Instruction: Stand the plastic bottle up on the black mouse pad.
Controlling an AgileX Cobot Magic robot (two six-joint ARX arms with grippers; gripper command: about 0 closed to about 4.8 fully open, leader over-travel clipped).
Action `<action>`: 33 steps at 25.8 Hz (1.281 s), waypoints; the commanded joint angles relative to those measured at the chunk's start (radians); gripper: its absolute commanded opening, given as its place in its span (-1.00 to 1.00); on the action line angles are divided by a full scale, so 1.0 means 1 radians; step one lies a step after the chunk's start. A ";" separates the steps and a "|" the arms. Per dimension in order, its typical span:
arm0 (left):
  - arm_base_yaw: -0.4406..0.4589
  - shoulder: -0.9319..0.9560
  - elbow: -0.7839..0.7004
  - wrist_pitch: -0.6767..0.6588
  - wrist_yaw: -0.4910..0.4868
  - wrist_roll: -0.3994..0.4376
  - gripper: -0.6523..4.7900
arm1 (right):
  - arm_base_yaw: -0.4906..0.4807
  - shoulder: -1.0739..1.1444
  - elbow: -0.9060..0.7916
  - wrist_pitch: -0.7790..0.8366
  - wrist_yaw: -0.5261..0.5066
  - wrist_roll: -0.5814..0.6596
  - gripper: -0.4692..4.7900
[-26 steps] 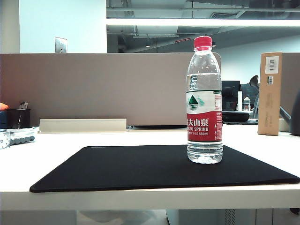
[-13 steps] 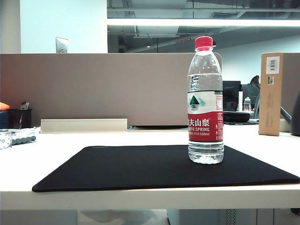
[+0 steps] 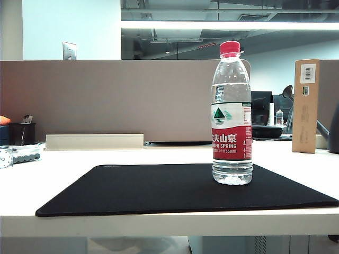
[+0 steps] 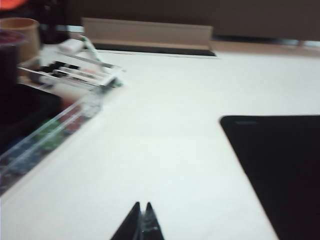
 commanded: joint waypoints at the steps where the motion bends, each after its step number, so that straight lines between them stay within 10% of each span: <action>1: -0.002 0.000 -0.023 0.051 0.024 0.010 -0.76 | 0.000 0.000 -0.005 0.013 0.001 0.002 -0.82; 33: -0.001 0.000 -0.023 0.113 0.021 0.063 -0.76 | 0.000 0.000 -0.005 0.013 0.001 0.002 -0.82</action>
